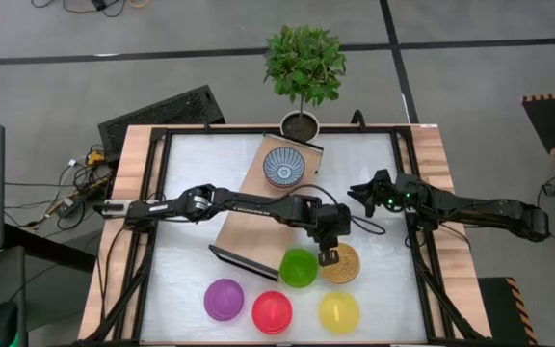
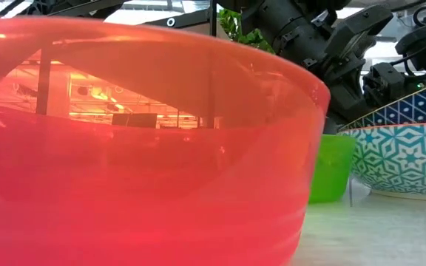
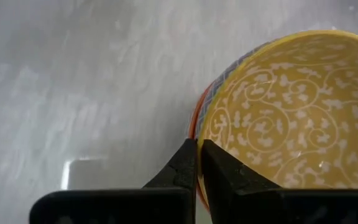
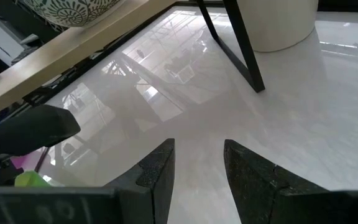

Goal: Place and stack bowls onto a shelf
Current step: Stack the yellow patterned bowl on top of the blue patterned bowl on the shelf

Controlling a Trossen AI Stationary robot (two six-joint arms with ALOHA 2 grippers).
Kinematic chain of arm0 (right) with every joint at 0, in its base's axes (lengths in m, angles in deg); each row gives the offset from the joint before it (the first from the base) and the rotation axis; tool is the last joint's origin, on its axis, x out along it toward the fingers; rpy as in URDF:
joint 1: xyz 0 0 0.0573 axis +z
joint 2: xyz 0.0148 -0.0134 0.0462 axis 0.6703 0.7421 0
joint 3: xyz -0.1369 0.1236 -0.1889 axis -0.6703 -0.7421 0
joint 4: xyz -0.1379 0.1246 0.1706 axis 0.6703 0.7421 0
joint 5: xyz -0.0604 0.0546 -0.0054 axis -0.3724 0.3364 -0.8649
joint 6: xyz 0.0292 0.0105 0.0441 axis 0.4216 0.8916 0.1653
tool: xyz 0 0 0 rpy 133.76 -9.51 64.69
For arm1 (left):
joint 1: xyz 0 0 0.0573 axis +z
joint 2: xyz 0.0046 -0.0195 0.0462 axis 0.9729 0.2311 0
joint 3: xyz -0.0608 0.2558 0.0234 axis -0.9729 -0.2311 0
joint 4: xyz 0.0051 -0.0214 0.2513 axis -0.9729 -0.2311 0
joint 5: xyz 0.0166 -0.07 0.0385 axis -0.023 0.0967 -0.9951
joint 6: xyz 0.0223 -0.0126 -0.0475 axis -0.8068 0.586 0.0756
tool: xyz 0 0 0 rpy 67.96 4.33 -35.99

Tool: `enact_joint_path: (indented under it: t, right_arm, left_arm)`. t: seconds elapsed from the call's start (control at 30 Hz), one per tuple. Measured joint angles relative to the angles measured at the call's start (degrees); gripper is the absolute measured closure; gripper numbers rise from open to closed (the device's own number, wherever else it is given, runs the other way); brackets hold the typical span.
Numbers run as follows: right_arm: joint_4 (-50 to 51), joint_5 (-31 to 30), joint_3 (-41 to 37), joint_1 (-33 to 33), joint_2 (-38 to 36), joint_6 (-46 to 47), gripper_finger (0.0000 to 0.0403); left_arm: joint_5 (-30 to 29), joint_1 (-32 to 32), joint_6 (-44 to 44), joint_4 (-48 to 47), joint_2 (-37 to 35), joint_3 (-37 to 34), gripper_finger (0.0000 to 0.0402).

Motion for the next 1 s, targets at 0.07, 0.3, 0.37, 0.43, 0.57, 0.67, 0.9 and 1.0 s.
enact_joint_path:
  t: [0.07, 0.3, 0.37, 0.43, 0.57, 0.67, 0.9, 1.0]
  right_arm:
    - [0.0, 0.0, 0.0, -0.01, 0.01, -0.02, 0.0239]
    - [0.0, -0.02, 0.0, -0.01, 0.01, -0.02, 0.0239]
    - [-0.02, -0.02, 0.0, -0.01, -0.01, -0.02, 0.0239]
    - [0.0, -0.02, 0.0, -0.01, 0.01, -0.02, 0.0239]
    - [0.0, -0.02, 0.0, -0.01, -0.01, -0.04, 0.0239]
    - [0.0, -0.02, 0.0, -0.01, -0.01, -0.04, 0.0239]
    - [0.0, -0.02, 0.0, -0.01, 0.01, -0.17, 0.0239]
    - [-0.01, -0.02, 0.0, -0.01, 0.01, -0.23, 0.0239]
  left_arm:
    - [0.16, 0.04, 0.57, 0.33, -0.26, 0.0, 0.0401]
    - [-0.91, 0.69, 2.27, -0.42, -2.2, 0.0, 0.0401]
    - [-1.08, 0.91, 2.34, -0.14, -2.68, 0.02, 0.0401]
    - [-1.21, 1.16, 2.87, -0.44, -3.5, 0.02, 0.0401]
    - [-1.2, 1.63, 4.47, -0.5, -4.85, 0.02, 0.0401]
    - [-1.18, 1.84, 5.6, -0.35, -6.44, 0.02, 0.0401]
    - [-1.03, 1.88, 8.13, -0.11, -10.58, 0.07, 0.0401]
    - [-0.72, 1.95, 10.05, -0.12, -12.66, 0.07, 0.0401]
